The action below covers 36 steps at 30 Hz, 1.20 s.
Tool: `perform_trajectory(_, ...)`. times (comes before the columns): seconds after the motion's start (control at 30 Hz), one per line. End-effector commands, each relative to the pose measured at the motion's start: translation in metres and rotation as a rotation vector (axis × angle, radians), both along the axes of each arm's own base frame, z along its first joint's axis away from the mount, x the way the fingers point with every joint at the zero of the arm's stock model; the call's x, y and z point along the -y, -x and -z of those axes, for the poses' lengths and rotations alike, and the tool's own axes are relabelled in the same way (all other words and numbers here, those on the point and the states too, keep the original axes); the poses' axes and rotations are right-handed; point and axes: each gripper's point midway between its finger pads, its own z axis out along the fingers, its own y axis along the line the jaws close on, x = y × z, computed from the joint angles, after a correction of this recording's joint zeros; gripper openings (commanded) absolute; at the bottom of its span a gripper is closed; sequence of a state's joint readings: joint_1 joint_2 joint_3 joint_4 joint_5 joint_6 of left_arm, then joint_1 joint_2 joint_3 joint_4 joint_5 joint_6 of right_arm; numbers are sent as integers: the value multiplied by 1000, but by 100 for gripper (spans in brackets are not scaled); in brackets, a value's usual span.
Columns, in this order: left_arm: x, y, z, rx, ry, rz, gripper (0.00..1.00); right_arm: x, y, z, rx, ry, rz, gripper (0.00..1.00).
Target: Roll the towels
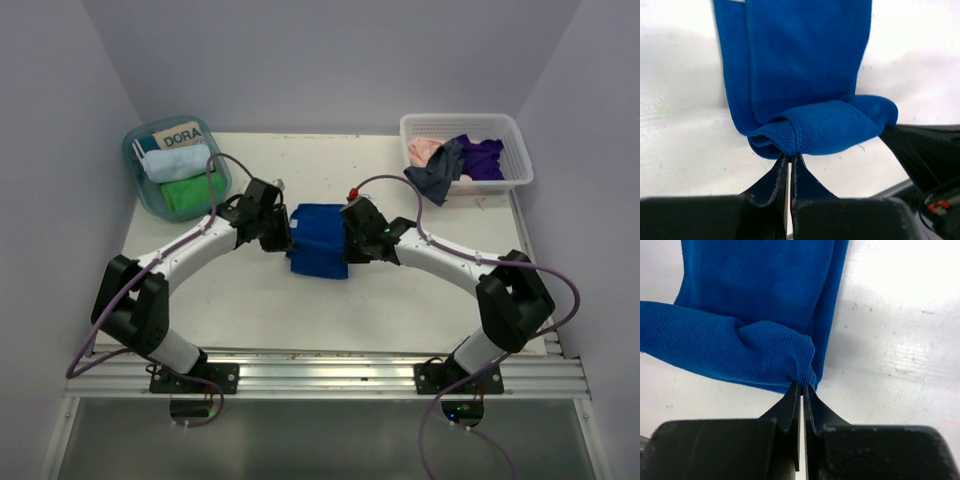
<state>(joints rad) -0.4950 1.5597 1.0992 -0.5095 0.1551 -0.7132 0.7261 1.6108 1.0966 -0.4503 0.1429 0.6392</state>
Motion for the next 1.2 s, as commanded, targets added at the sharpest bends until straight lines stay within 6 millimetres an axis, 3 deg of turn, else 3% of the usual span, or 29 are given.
perform_trajectory(0.0,-2,34,4,-48,54,75,0,2,18,-7,-19,-52,-3,0)
perform_trajectory(0.2,-9,83,29,-139,71,122,0,6,60,13,-104,-35,-47,0)
perform_trajectory(0.33,-11,100,41,-171,75,143,0,2,81,27,-142,-12,-79,0)
perform_trajectory(0.43,-12,104,47,-189,66,150,0,1,85,30,-153,-18,-69,0)
perform_trajectory(0.77,-13,96,37,-152,36,162,0,12,77,9,-78,-11,-18,0)
perform_trajectory(0.97,-3,73,17,-96,62,117,0,17,72,-4,-33,-18,8,0)
perform_trajectory(1.17,1,54,12,-73,59,80,0,18,64,-12,5,-8,17,0)
